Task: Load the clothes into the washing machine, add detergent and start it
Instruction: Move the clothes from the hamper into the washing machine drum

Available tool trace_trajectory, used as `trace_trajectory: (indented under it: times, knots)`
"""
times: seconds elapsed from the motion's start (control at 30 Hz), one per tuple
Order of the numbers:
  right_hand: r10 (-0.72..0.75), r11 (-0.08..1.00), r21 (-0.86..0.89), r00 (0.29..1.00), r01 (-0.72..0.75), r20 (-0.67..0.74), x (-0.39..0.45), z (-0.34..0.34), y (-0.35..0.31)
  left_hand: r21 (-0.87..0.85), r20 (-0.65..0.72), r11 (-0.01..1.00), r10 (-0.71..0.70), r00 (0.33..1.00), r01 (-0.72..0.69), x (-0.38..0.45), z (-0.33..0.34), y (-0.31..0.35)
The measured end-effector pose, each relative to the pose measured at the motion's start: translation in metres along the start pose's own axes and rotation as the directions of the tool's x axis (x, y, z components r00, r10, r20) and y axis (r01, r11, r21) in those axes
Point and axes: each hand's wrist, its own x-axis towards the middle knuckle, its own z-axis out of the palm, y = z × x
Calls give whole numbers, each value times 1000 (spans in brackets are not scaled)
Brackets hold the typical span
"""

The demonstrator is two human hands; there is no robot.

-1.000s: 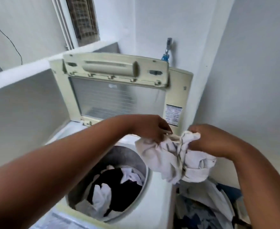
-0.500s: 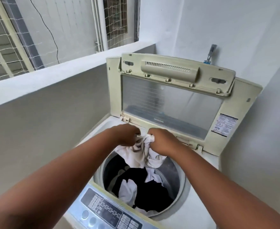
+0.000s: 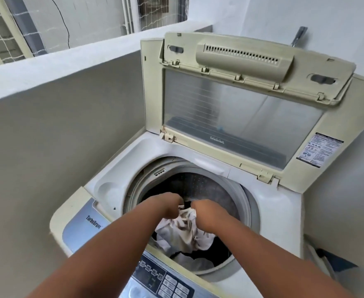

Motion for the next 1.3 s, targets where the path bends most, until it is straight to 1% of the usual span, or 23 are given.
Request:
trace_trajectory:
  times: [0.1,0.2,0.33,0.4,0.47,0.53,0.6,0.7,0.77,0.87,0.97,1.1,1.23,1.3]
  knots:
    - [43,999,-3,995,-43,89,14,27,16,43,44,998,-42,998,40,17,17,5]
    - [94,996,-23,987,-91,131,27,49,30,45,91,997,-70,993,66,35,29,11]
    - [181,980,42,962,-193,205,41,61,46,37,86,998,-56,995,53,55,28,12]
    - [182,980,46,968,-192,173,45,62,54,58,87,996,-77,993,72,62,27,12]
    - [186,980,47,974,-193,126,46,62,62,106,130,985,-152,980,138,65,29,15]
    - [212,973,55,965,-222,153,43,58,68,212,145,960,-217,965,184,62,31,19]
    - [186,982,9,970,-189,158,41,53,71,292,100,942,-202,974,166,59,34,24]
    - [136,990,-51,987,-132,81,32,42,78,291,40,949,-141,989,124,59,33,36]
    - [136,989,-65,991,-135,19,22,35,84,284,31,954,-115,993,101,56,27,46]
    - [139,983,-109,988,-146,-72,-1,18,90,328,22,943,-62,998,51,41,9,62]
    - [156,973,-149,977,-177,-143,-28,-2,93,333,0,942,-40,999,38,19,-14,75]
    - [185,968,-132,960,-215,-209,-71,-29,95,342,-76,940,10,997,17,-13,-45,98]
    - [206,959,-128,934,-251,-291,-111,-49,98,364,-138,931,69,988,-14,-34,-61,124]
    - [239,947,-127,914,-294,-328,-135,-56,105,356,-167,934,104,980,-39,-44,-67,144]
